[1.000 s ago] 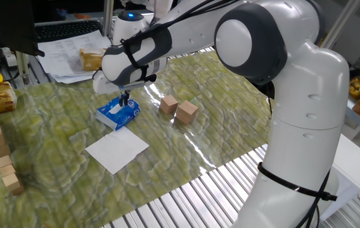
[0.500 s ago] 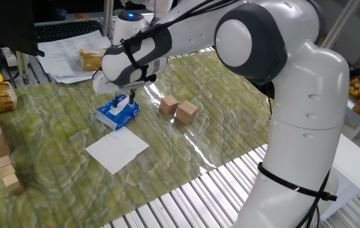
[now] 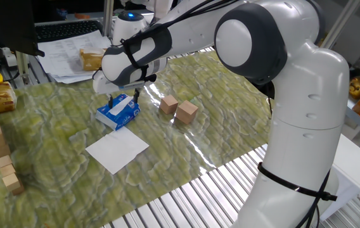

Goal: Pull out a napkin

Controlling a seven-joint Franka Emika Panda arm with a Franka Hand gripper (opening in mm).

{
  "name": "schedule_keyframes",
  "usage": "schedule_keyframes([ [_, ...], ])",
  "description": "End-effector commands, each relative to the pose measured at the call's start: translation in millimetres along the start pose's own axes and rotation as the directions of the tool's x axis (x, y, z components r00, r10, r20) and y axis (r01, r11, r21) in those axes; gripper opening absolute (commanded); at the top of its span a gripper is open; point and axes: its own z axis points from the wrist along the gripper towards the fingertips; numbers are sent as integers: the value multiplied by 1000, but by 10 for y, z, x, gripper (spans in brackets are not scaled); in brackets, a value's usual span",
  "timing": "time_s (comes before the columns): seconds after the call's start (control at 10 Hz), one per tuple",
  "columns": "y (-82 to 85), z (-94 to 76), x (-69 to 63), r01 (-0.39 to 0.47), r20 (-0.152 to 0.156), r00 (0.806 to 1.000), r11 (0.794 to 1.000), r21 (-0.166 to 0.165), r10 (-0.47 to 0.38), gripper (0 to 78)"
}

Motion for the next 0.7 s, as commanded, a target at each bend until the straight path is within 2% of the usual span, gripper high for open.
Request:
schedule_keyframes([
  [0.1,-8,31,-53,11,0,1000,1000,-13,-11,774],
  [0.6,-11,8,-53,0,-10,1000,1000,-12,0,774],
  [0.7,-11,8,-53,1,-64,998,1000,-8,-1,774],
])
